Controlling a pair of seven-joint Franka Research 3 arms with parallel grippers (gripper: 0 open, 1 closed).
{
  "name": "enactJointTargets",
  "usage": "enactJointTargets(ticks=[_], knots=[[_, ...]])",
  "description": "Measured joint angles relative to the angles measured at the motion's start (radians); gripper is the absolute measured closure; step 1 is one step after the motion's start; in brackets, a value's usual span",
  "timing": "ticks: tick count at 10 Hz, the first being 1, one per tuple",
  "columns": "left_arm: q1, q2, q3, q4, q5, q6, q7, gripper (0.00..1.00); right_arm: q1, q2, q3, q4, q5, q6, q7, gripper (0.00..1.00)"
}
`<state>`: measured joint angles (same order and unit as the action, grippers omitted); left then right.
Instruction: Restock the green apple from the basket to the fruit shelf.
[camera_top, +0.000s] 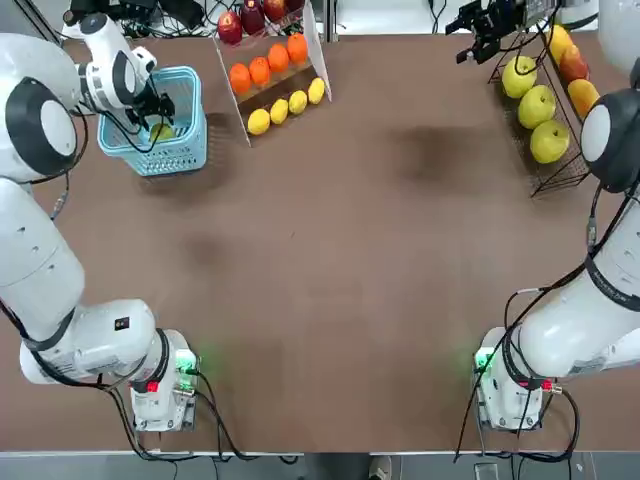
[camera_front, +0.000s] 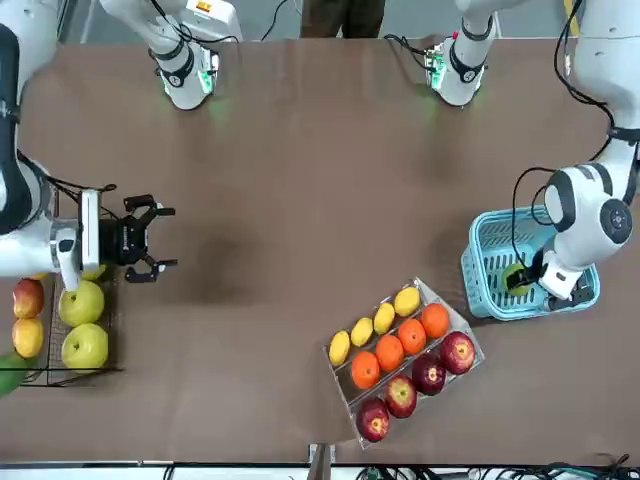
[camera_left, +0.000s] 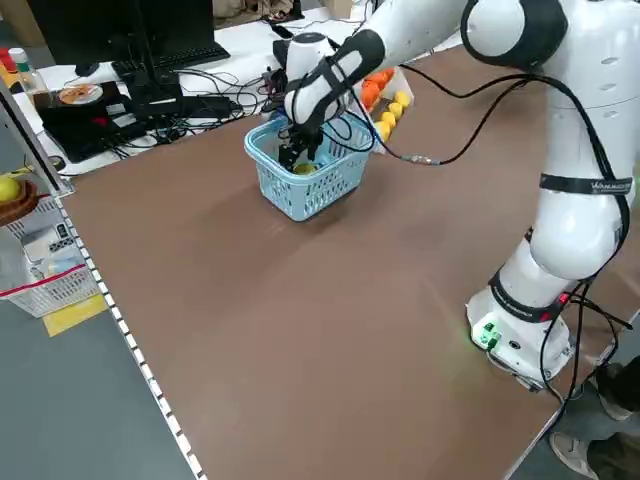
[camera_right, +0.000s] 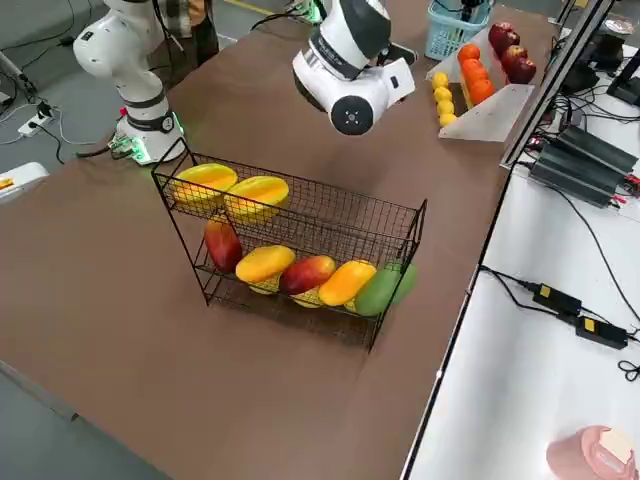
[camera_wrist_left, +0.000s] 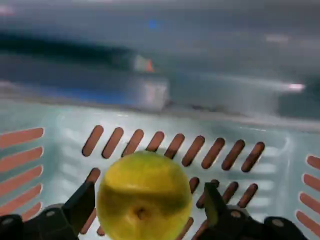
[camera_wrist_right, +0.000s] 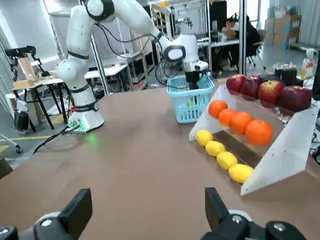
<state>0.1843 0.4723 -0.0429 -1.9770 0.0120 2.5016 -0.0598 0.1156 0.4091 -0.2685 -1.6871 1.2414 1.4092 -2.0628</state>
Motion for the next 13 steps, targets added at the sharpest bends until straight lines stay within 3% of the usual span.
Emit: enactJointTargets(ticks=[5,13], knots=[[0.000,0.008,-0.001,0.006,0.000,0.008,0.000,0.11,0.001,0.028,0.003,-0.027,0.096,-0.058,-0.052,0.00],[0.000,0.041,-0.004,0.022,0.000,0.014,0.000,0.01,0.012,0.061,0.006,-0.084,0.250,-0.147,-0.106,0.00]])
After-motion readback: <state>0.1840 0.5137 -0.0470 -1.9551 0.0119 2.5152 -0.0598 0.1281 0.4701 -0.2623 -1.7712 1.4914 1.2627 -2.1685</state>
